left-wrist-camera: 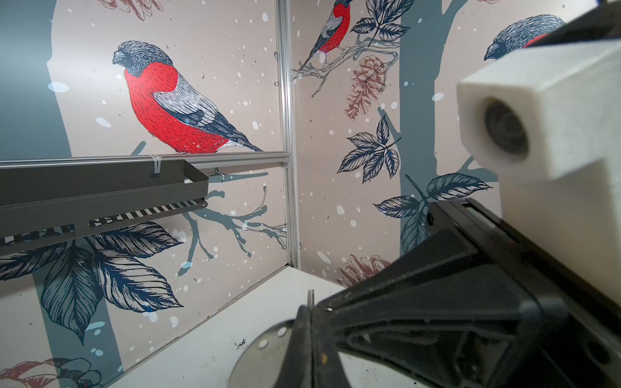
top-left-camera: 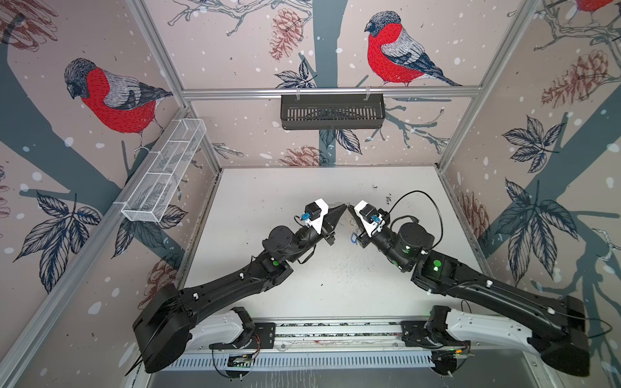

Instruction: Put the keys on the keyring

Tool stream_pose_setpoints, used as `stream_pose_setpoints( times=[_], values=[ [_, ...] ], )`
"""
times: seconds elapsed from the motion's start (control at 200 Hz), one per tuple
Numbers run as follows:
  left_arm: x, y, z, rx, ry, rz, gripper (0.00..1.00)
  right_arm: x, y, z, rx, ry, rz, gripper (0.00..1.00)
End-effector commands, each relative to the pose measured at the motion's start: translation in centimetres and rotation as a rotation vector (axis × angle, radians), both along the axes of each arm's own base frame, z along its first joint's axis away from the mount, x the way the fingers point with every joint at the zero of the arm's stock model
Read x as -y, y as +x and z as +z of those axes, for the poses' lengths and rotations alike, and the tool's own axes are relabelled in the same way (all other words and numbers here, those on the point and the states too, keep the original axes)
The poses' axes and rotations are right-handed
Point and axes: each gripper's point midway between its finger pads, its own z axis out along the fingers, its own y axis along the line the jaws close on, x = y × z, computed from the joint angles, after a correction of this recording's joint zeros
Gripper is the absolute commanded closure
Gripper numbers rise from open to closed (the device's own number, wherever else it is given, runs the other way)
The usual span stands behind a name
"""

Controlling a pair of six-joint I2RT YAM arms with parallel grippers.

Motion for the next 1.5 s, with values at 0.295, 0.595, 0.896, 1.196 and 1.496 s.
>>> stream_pose_setpoints(
  times=[0.295,0.595,0.896,1.196,1.496],
  values=[
    [-0.8,-0.8,1.4,0.038,-0.055,-0.006,1.00,-0.7,-1.9,1.3,-0.086,0.164,0.214,1.00],
    [-0.7,-1.0,1.6,0.044,-0.067,-0.022,1.00,-1.0,-2.4,1.3,-0.143,0.196,0.334,1.00],
    [-0.5,-1.1,1.5,0.042,-0.077,-0.039,1.00,-2.0,-3.0,1.2,-0.179,0.213,0.420,1.00],
    [-0.7,-1.4,1.0,0.028,-0.109,-0.055,1.00,-1.5,-3.4,2.4,-0.212,0.309,0.523,1.00],
    [-0.8,-1.4,0.7,0.024,-0.126,-0.061,1.00,-2.4,-4.7,2.1,-0.258,0.292,0.640,1.00]
  ],
)
